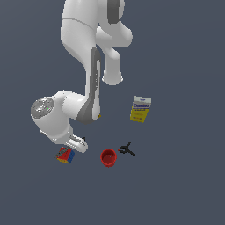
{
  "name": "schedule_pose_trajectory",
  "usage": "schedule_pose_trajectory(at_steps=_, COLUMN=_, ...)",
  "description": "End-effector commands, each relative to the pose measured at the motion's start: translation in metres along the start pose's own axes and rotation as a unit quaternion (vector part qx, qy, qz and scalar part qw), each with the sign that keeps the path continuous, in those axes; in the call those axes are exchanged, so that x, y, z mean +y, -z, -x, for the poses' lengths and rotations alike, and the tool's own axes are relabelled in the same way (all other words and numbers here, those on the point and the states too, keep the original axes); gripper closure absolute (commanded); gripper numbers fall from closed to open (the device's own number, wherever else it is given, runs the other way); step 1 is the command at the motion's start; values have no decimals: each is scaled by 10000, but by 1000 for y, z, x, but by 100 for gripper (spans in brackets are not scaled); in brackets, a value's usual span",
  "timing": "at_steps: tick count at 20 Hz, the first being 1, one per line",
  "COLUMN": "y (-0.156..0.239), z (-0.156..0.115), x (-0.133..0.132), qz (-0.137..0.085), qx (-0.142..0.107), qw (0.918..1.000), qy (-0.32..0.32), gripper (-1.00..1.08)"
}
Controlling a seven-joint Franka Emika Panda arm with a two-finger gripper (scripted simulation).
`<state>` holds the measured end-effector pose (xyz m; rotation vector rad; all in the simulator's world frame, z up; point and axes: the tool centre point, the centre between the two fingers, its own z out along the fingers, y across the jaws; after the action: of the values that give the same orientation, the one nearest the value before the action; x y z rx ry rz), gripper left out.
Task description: Pick up a designated object from a clutter of objects.
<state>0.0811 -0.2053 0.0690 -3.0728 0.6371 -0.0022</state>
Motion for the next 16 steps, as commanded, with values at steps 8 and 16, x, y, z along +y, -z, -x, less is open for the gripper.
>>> schedule_pose_trajectory(at_steps=8, y=49, z=21, x=-21, qz=-2, qx=7, qw=10000, qy=-4, gripper=108)
schedule_pose_trajectory(at_steps=16, y=124, z=53, x=-53, qz=3, qx=5, qw=10000, qy=-13, gripper=108)
